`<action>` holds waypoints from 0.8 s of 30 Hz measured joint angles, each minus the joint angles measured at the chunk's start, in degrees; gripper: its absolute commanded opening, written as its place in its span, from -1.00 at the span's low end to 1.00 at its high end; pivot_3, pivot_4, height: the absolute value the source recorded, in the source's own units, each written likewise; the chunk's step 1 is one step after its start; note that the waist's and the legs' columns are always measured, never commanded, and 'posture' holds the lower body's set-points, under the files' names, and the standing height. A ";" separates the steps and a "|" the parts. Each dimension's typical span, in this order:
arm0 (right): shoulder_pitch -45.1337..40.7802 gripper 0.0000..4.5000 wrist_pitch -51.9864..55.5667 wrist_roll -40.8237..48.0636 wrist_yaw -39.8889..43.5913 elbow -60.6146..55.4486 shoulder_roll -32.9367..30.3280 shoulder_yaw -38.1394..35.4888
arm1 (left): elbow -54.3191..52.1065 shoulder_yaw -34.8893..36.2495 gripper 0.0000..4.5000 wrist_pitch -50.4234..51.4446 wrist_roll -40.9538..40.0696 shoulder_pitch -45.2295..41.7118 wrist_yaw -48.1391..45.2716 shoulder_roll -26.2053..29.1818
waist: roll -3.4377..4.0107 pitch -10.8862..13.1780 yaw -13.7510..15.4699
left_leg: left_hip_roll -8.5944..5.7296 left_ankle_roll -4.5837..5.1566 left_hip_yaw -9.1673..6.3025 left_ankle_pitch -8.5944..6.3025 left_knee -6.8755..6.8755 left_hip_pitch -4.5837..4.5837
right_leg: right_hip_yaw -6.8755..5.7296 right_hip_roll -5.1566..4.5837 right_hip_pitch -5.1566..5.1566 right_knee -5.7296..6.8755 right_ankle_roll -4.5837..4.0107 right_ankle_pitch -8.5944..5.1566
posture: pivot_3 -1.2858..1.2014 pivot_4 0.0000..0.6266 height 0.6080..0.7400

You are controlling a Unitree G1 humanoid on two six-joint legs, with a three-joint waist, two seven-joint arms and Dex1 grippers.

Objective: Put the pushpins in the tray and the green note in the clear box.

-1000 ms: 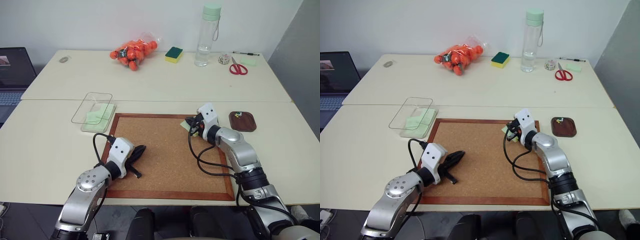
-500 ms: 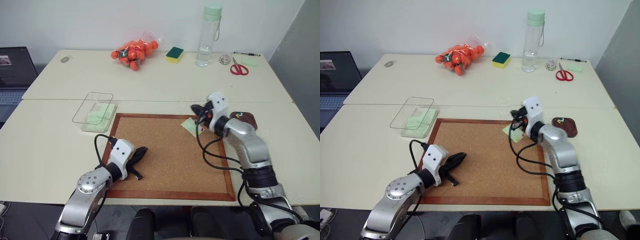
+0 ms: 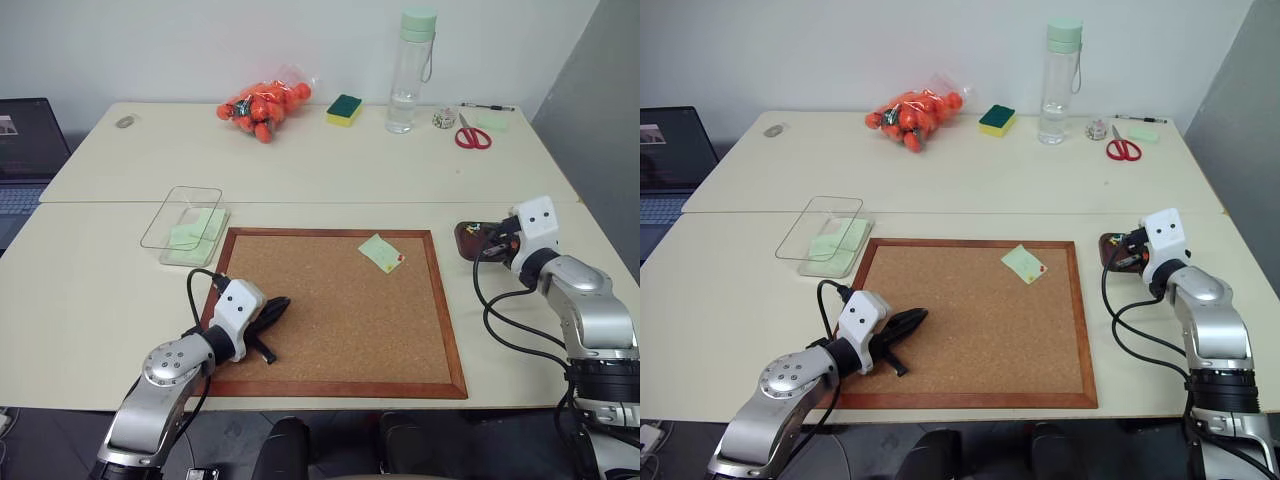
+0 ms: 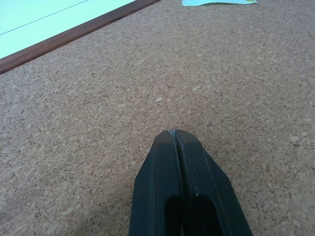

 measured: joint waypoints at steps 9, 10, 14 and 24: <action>-2.16 -0.27 -2.62 -1.60 -0.12 6.76 -0.17 1.47 | 0.64 -0.36 -1.00 -0.42 0.10 -0.48 -0.13 -0.02 | 0.01 0.00 0.08 | -0.01 0.00 -0.01 0.00 0.01 0.01 | 0.00 -0.02 0.02 0.00 0.00 0.00 | 0.03 -0.52 1.00; -2.40 -0.18 -2.97 -1.72 -0.11 7.32 -0.17 1.52 | 0.66 -0.38 -1.00 -0.46 0.11 -0.49 -0.12 -0.03 | 0.01 0.00 0.09 | -0.01 0.00 -0.01 0.00 0.01 0.00 | 0.00 -0.02 0.02 0.00 0.00 0.00 | 0.03 -0.52 1.00; -2.71 0.13 -3.88 -2.01 -0.07 8.27 -0.16 1.54 | 0.66 -0.39 -1.00 -0.71 0.12 -0.43 -0.14 -0.03 | 0.01 0.00 0.09 | -0.01 0.00 -0.01 0.00 0.00 -0.01 | 0.00 -0.02 0.02 0.00 0.00 0.00 | 0.03 -0.52 1.00; -1.35 1.00 -5.08 1.38 2.87 4.21 0.10 0.52 | 0.77 -0.40 -1.00 -1.10 0.18 -0.35 -0.12 -0.02 | 0.01 0.00 0.11 | -0.01 0.00 -0.02 0.00 -0.01 -0.02 | -0.01 -0.02 0.01 0.00 0.00 0.00 | 0.03 -0.52 1.00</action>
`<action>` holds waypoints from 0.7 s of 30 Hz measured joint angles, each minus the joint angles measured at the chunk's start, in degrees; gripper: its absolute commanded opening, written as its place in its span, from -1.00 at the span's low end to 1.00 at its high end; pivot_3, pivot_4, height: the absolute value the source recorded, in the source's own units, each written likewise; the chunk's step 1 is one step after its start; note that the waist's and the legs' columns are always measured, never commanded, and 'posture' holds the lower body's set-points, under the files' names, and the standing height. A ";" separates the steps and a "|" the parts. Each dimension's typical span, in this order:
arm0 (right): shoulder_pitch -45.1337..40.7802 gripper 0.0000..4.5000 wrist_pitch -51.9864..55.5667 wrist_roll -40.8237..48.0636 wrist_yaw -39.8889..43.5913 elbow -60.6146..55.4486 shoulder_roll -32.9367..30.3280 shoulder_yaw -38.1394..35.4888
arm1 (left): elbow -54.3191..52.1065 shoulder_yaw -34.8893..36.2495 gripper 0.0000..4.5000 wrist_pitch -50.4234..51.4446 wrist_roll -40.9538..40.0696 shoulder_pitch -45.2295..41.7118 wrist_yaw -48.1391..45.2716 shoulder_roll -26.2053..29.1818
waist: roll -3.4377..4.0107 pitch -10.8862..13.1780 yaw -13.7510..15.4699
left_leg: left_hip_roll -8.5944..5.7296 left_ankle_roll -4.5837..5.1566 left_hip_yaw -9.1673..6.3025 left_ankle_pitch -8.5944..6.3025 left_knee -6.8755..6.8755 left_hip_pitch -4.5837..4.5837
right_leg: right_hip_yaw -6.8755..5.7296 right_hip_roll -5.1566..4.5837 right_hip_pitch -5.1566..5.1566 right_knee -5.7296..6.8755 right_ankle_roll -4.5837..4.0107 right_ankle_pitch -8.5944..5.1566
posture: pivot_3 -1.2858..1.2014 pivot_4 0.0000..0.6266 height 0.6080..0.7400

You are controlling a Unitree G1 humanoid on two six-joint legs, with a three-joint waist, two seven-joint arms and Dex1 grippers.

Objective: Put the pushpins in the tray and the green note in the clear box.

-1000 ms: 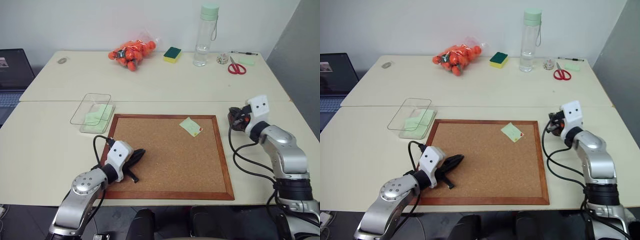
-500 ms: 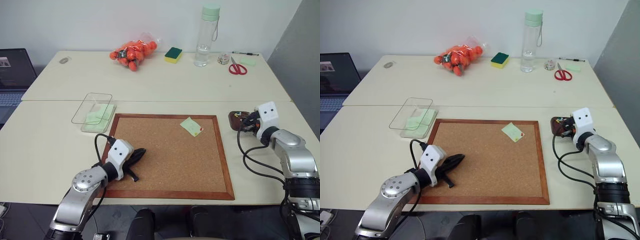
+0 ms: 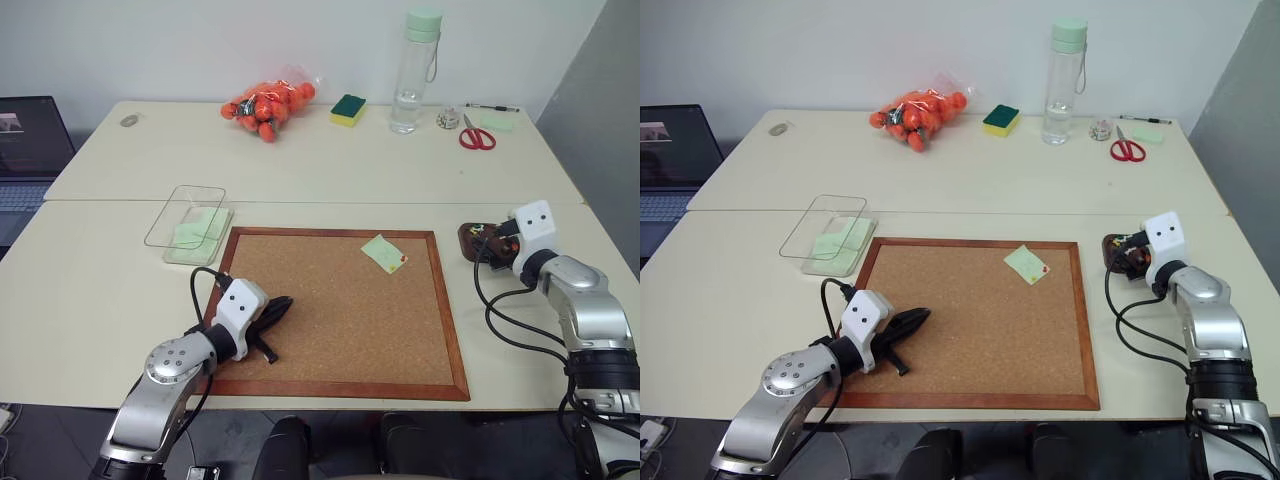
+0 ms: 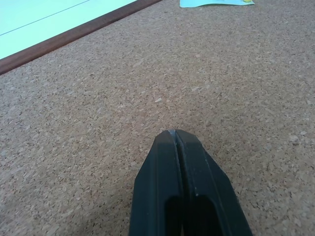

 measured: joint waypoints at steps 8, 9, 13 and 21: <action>7.21 1.00 2.21 8.86 7.02 -16.02 4.83 3.96 | 0.63 -0.02 -1.00 -0.26 0.15 -0.43 -0.79 0.09 | 0.01 0.00 0.02 | 0.04 0.00 -0.05 0.00 0.01 0.02 | -0.03 0.00 0.04 0.00 0.00 0.00 | 0.03 -0.52 1.00; 7.48 1.00 2.18 8.70 6.83 -16.72 5.50 4.74 | 0.73 -0.01 -1.00 -0.28 0.18 -0.50 -0.85 0.10 | 0.01 0.00 0.02 | 0.04 0.00 -0.04 0.00 0.03 0.02 | -0.03 0.00 0.04 0.00 0.01 0.00 | 0.03 -0.52 1.00; 7.71 1.00 1.03 6.16 4.26 -16.75 8.59 8.59 | 0.92 -0.02 -1.00 -0.33 0.36 -0.72 -1.12 0.17 | 0.00 0.00 0.01 | 0.04 -0.01 -0.04 0.00 0.03 0.04 | -0.03 0.01 0.04 0.00 0.01 0.00 | 0.03 -0.52 1.00; 6.05 0.83 -0.72 2.01 0.89 -11.21 11.10 11.36 | 0.92 -0.12 -1.00 -0.35 0.40 -0.88 -1.26 0.17 | 0.01 0.00 0.01 | 0.03 -0.01 -0.05 0.00 0.02 0.02 | -0.04 0.00 0.02 0.00 0.01 0.00 | 0.03 -0.52 1.00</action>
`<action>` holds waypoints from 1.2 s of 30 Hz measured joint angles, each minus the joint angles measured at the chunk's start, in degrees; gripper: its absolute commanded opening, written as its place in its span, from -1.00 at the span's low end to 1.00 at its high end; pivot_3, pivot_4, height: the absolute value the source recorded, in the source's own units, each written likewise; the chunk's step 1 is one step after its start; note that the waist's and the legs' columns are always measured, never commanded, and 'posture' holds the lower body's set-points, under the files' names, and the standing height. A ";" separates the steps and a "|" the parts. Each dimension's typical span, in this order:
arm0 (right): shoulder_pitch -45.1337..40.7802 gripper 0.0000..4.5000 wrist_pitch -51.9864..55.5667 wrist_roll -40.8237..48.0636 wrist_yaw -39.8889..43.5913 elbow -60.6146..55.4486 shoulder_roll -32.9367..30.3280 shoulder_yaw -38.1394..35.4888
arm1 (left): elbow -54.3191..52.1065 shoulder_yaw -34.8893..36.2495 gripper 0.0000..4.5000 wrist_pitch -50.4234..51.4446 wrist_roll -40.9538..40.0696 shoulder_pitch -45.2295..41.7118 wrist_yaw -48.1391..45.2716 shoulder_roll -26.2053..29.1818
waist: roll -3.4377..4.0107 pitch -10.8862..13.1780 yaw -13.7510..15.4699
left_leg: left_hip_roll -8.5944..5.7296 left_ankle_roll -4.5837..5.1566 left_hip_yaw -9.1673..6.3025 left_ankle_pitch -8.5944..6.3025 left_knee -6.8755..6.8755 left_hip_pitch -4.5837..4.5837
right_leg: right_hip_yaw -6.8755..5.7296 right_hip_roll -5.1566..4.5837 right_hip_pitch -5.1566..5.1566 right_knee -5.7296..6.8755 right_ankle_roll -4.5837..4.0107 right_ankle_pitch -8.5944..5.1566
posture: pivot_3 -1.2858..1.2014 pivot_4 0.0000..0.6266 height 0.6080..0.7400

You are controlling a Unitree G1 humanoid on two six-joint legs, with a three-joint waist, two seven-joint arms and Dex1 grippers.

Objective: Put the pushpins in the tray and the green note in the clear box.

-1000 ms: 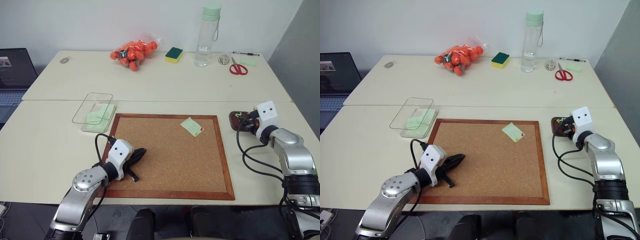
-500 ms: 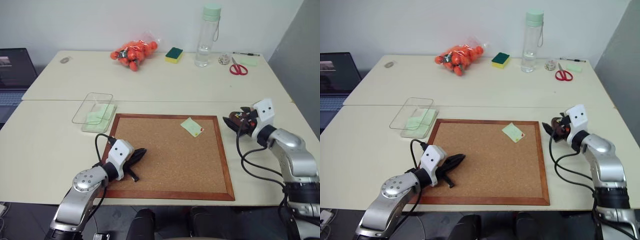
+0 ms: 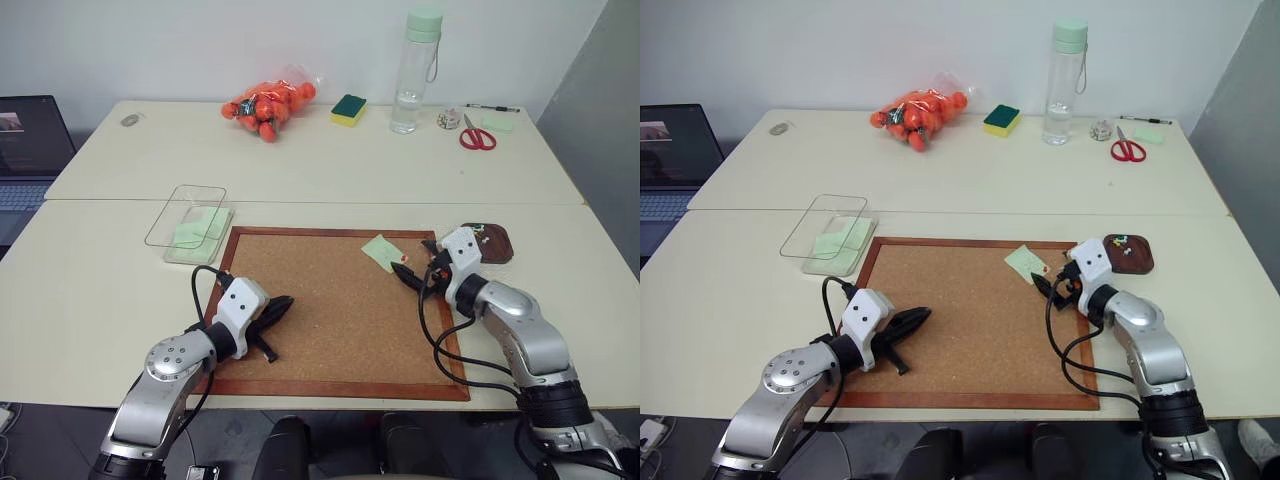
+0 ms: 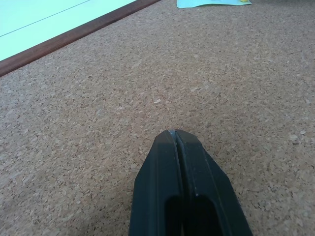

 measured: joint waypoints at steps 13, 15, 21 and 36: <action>-1.82 -0.26 -2.07 -1.69 -1.16 4.71 1.27 -0.09 | -0.11 -0.04 -1.00 0.11 0.00 0.05 0.27 -0.12 | 0.01 0.00 -0.01 | 0.00 0.00 0.00 0.00 0.00 0.00 | 0.00 0.00 0.00 0.00 0.00 0.00 | 0.03 -0.52 1.00; -1.87 -0.41 -2.12 -2.02 -1.10 4.71 1.18 -0.09 | -0.16 -0.04 -1.00 0.11 0.00 0.12 0.29 -0.12 | 0.00 0.00 -0.01 | 0.00 0.00 0.00 0.00 0.00 0.01 | 0.00 0.01 0.00 0.00 0.00 0.00 | 0.03 -0.52 1.00; -1.63 -0.97 -2.12 -2.32 0.90 3.76 0.12 1.33 | -0.39 -0.02 -1.00 0.11 -0.01 0.44 0.43 -0.16 | 0.01 -0.01 -0.02 | 0.00 0.00 0.00 0.00 0.00 0.02 | 0.00 0.01 0.01 0.00 0.00 0.00 | 0.03 -0.52 1.00; -1.01 -0.43 -4.22 -3.32 -0.71 3.43 0.29 0.46 | -0.50 0.00 -1.00 0.12 0.00 0.51 0.51 -0.24 | 0.01 0.00 -0.01 | 0.00 0.00 0.01 0.00 0.00 0.01 | 0.01 0.00 0.00 0.00 0.00 0.00 | 0.03 -0.52 1.00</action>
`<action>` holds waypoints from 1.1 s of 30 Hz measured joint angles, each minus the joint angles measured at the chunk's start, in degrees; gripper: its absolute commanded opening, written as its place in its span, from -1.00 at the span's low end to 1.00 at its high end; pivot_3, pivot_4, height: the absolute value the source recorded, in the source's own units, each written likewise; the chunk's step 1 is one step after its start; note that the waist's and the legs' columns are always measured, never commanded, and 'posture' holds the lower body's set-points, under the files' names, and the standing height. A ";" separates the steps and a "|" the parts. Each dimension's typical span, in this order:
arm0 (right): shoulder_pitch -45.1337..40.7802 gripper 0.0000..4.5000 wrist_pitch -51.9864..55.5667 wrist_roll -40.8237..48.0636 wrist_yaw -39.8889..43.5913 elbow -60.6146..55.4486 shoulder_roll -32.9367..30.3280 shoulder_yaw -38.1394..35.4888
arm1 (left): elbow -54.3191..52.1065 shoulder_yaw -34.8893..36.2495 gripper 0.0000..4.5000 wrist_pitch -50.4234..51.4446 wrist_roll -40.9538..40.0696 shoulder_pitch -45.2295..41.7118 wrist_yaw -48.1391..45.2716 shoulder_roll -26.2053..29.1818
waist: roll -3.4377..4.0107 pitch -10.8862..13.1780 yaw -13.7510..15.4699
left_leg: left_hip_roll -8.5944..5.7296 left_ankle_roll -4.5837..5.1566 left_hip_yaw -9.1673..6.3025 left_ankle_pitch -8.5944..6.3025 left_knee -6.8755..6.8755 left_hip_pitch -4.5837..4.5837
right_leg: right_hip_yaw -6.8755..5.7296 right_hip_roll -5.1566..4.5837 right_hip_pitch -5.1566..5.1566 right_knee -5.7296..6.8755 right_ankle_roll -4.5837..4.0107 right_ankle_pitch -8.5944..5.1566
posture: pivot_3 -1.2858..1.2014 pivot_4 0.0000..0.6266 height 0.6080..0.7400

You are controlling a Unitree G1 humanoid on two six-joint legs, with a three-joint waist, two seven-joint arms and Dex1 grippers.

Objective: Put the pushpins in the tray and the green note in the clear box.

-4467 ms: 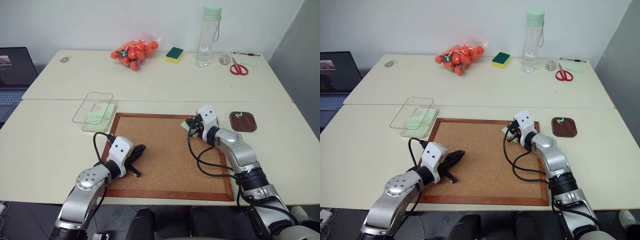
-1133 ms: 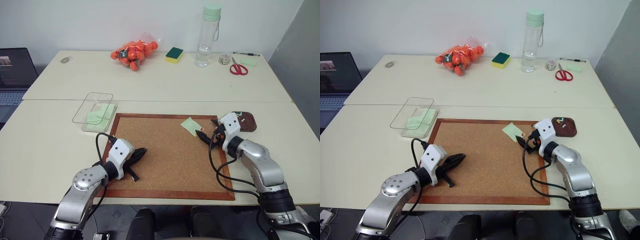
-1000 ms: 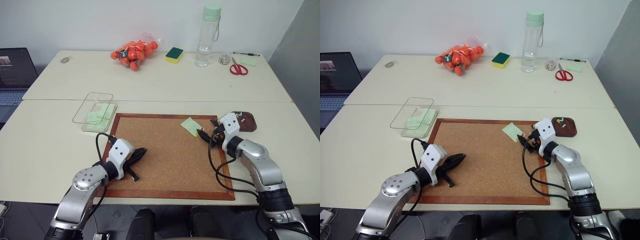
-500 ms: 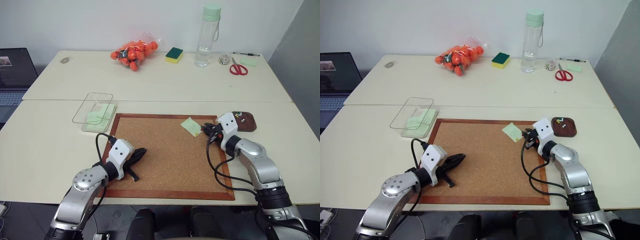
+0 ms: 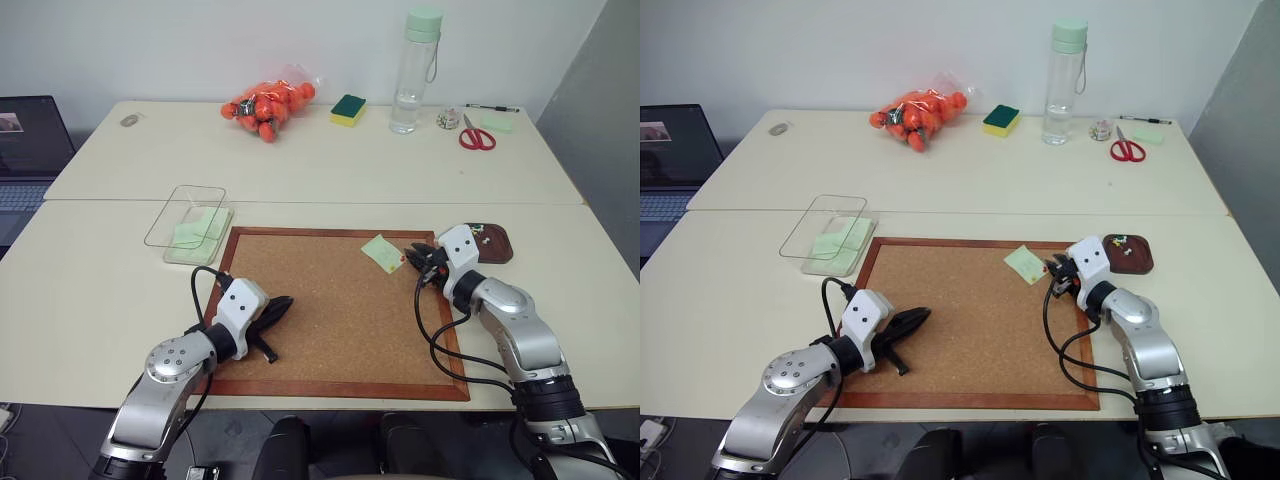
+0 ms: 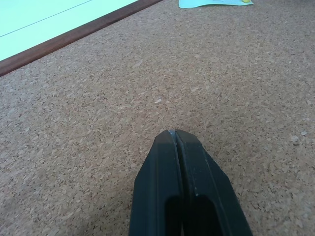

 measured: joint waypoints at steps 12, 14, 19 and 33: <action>-0.52 -0.43 1.56 -0.42 0.57 0.27 -0.30 0.64 | 0.03 -0.03 -1.00 0.13 0.28 -0.11 0.16 -0.42 | 0.00 0.00 0.00 | -0.01 0.00 -0.01 0.00 0.00 0.01 | -0.01 0.00 0.01 0.00 0.00 0.00 | 0.03 -0.52 1.00; -0.70 -0.43 2.00 -0.43 0.70 0.27 -0.31 0.66 | 0.03 -0.04 -1.00 0.13 0.41 -0.13 0.16 -0.44 | 0.00 0.00 0.00 | 0.00 0.00 -0.01 0.00 0.00 0.01 | -0.02 0.00 0.01 0.01 0.00 0.00 | 0.03 -0.52 1.00; -0.75 -0.43 2.28 -0.48 0.84 0.27 -0.41 0.71 | 0.03 -0.05 -1.00 0.13 0.57 -0.14 0.17 -0.52 | 0.00 0.00 0.00 | -0.01 0.00 -0.01 0.00 0.01 0.03 | -0.01 0.00 0.03 0.01 0.00 0.00 | 0.03 -0.52 1.00; -0.48 -0.43 2.40 -0.13 2.00 0.14 -0.69 1.41 | 0.02 -0.05 -1.00 0.10 0.68 -0.14 0.11 -0.61 | 0.00 0.00 0.01 | 0.00 0.00 -0.01 0.00 0.01 0.03 | -0.02 0.00 0.04 0.00 0.00 0.00 | 0.03 -0.52 1.00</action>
